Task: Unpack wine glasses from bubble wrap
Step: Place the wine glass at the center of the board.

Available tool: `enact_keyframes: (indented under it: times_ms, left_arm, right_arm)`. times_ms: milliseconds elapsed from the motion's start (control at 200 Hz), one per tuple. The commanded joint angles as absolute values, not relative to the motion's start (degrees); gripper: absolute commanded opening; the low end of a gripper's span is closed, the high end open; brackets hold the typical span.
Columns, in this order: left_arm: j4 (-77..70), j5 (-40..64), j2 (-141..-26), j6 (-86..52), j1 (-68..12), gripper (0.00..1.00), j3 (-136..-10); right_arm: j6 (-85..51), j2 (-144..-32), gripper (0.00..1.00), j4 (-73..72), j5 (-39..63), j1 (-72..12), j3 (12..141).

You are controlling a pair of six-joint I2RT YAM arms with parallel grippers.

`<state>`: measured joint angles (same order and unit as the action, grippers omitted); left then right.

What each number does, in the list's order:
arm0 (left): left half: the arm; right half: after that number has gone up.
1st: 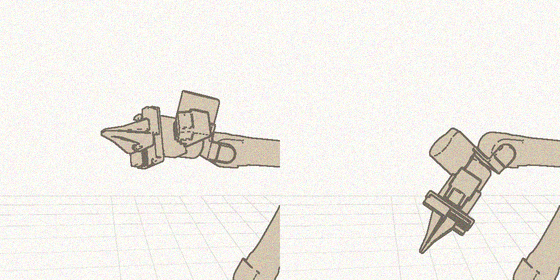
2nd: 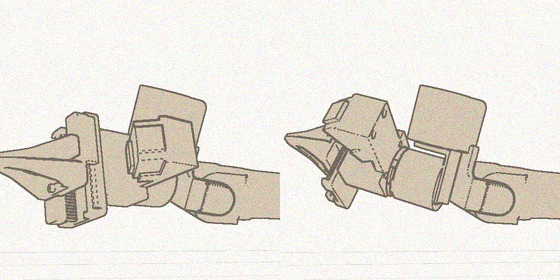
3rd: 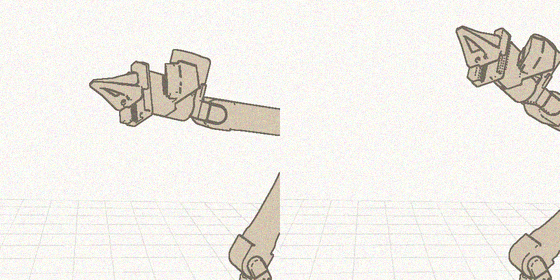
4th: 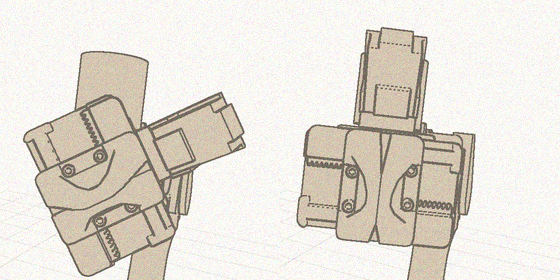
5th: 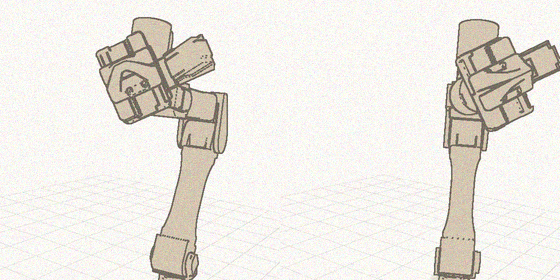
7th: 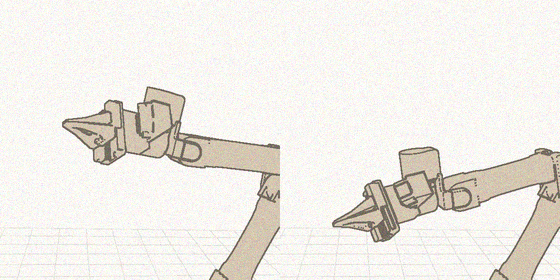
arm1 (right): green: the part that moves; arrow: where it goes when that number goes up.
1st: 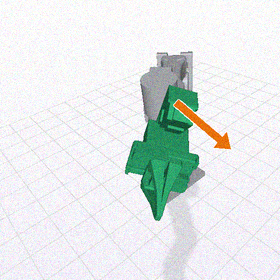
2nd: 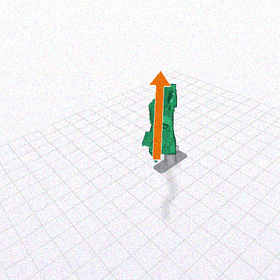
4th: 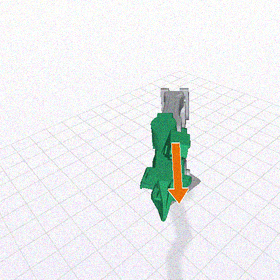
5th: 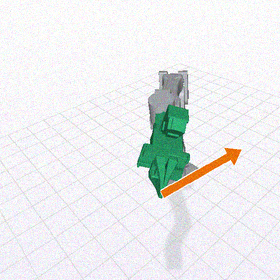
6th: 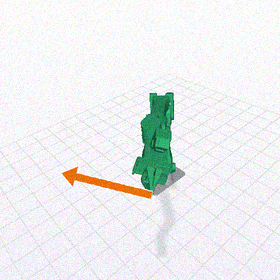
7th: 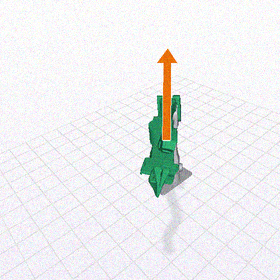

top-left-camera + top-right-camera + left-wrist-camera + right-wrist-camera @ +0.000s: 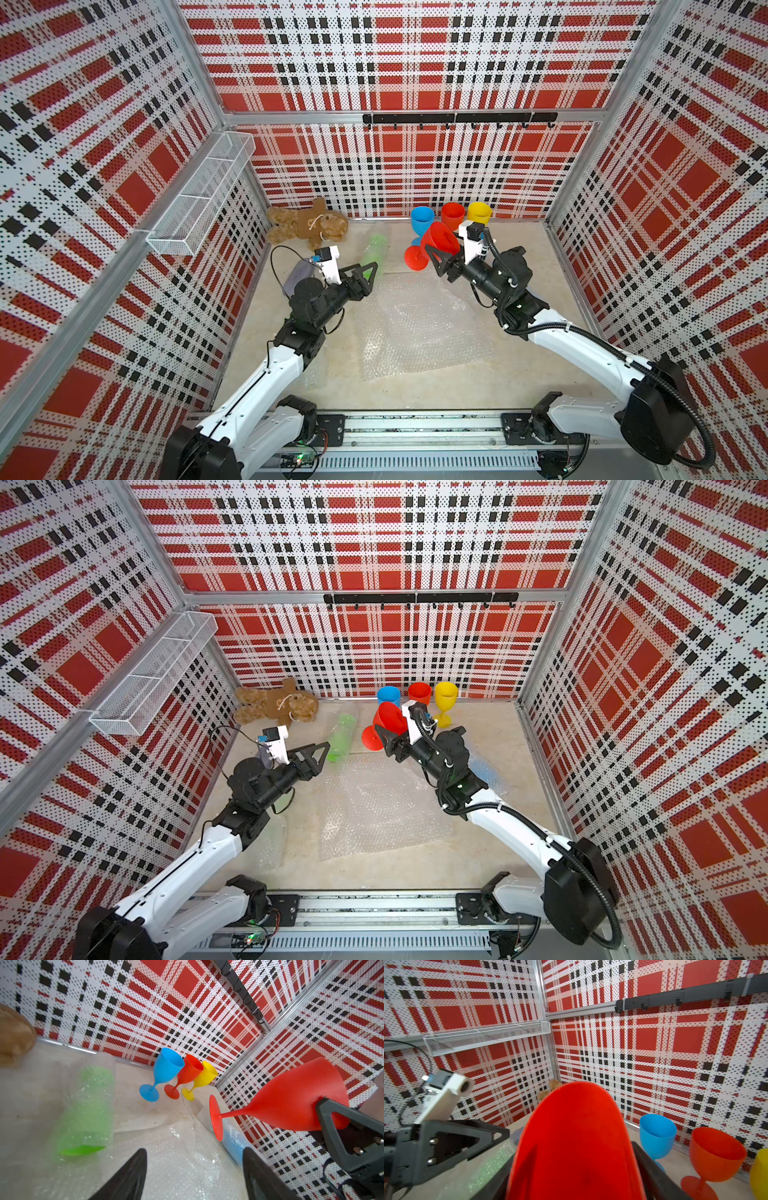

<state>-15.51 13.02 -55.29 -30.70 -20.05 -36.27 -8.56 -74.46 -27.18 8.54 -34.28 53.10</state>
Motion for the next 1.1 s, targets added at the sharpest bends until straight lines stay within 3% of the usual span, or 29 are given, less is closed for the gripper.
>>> enact_keyframes:
  times_ms: [0,180,346,1092]
  left_arm:
    - [-6.5,5.3,-54.8,-22.3,-22.9,0.75,-38.7]
    - [-7.7,0.2,-49.7,-21.4,-23.2,0.75,-34.5]
    - [-7.6,-2.1,-47.7,-19.5,-23.4,0.76,-34.3]
    - [-6.3,-3.2,-45.5,-18.9,-24.3,0.76,-34.7]
  right_arm:
    - [-4.6,-79.7,0.73,-24.9,6.5,-33.3,57.4]
    - [-5.6,-85.4,0.72,-22.3,7.5,-27.5,63.7]
    - [-3.2,-93.3,0.72,-15.7,13.5,-27.4,72.2]
    - [-4.8,-131.0,0.72,-6.0,1.8,-32.6,110.4]
